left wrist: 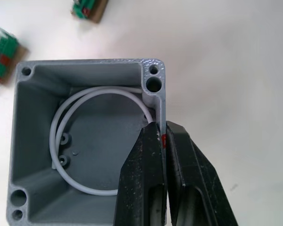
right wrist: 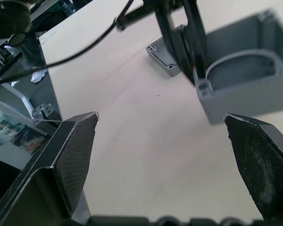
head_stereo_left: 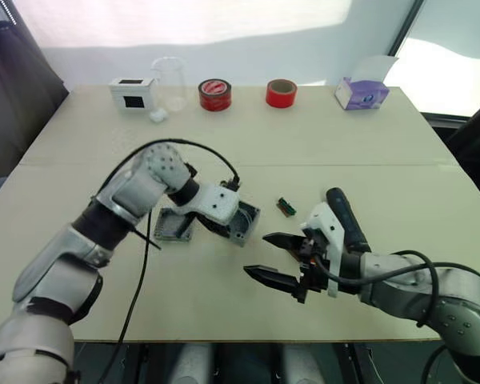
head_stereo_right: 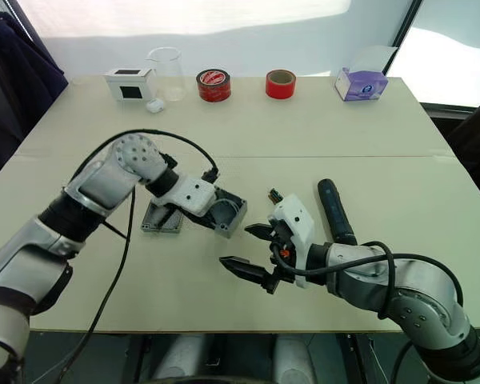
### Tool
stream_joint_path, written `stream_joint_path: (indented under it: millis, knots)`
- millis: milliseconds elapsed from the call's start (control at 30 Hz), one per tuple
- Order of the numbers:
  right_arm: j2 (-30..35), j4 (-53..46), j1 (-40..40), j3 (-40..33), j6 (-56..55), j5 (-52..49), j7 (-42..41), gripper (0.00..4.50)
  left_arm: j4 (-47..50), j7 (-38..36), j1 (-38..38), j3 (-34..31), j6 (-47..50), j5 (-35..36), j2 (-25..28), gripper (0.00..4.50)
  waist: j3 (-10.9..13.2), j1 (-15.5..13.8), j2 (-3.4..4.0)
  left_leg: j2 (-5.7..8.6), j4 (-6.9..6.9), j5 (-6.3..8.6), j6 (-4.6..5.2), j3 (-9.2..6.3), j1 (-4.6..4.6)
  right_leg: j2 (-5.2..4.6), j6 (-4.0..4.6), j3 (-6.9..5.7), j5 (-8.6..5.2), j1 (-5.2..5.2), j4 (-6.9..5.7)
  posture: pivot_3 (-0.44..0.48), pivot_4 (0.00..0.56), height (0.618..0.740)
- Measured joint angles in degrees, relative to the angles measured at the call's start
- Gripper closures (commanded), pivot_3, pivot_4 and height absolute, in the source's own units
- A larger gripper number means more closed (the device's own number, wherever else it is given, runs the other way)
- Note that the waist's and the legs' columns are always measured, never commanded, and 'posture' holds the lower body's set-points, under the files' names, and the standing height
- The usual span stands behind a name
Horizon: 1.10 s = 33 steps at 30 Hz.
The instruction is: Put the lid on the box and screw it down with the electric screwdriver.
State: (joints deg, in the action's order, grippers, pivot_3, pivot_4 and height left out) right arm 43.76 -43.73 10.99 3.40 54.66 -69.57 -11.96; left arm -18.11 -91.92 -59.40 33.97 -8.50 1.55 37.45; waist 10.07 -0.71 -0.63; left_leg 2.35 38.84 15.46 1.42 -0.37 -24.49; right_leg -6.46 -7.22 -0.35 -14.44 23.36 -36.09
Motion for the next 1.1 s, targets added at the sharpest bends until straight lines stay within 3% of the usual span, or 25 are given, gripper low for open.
stream_joint_path:
  millis: [233,467,733,833,1000,1100]
  knots:
    - [-0.40,-1.14,-2.07,-0.65,-0.09,0.14,2.31,0.00,-12.07,-0.39,-4.64,10.75,-13.71,6.81,-1.03,4.47,0.01,-0.07,-0.01,0.01,0.15,0.04,0.07,-0.02,-0.06,0.00,-0.01,-0.01,0.00,-0.01,-0.05,0.000,0.150,0.740]
    - [-1.22,-3.05,-4.46,-1.59,-0.57,0.11,5.93,0.00,-16.72,-0.40,-9.77,20.08,-22.11,10.71,-0.69,4.47,0.01,0.07,-0.01,0.00,0.19,0.07,0.12,-0.01,-0.06,0.01,-0.01,0.01,0.00,-0.01,-0.07,0.000,0.150,0.740]
    - [-1.59,-3.33,-4.58,-1.81,-0.59,0.02,7.13,0.00,-20.75,-0.40,-11.83,28.02,-21.72,15.14,0.18,4.47,0.02,-0.01,-0.03,0.01,0.25,0.08,0.14,-0.02,-0.07,0.02,-0.03,0.02,-0.01,-0.04,-0.08,0.000,0.150,0.740]
    - [-1.57,-3.33,-4.17,-1.81,-0.58,-0.27,7.13,0.00,-20.62,-0.40,-12.28,28.82,-20.35,17.39,0.35,3.79,0.02,0.04,-0.03,0.01,0.25,0.08,0.14,-0.02,-0.07,0.02,-0.03,0.02,-0.01,-0.03,-0.09,0.000,0.150,0.740]
    - [-0.89,-3.08,-2.44,-1.83,-0.38,-0.73,5.98,0.00,-18.44,-0.40,-13.95,30.71,-17.06,20.40,3.11,1.94,0.01,0.15,-0.02,0.00,0.25,0.09,0.15,-0.02,-0.06,0.03,-0.05,0.02,-0.02,-0.03,-0.09,0.000,0.150,0.740]
    - [0.46,-2.95,-1.03,-1.86,0.01,-1.80,4.25,0.00,-18.54,-0.40,-14.08,28.49,-14.79,20.40,3.72,1.94,0.02,0.04,-0.04,0.01,0.26,0.09,0.15,-0.02,-0.07,0.02,-0.05,0.02,-0.02,-0.04,-0.08,0.000,0.150,0.740]
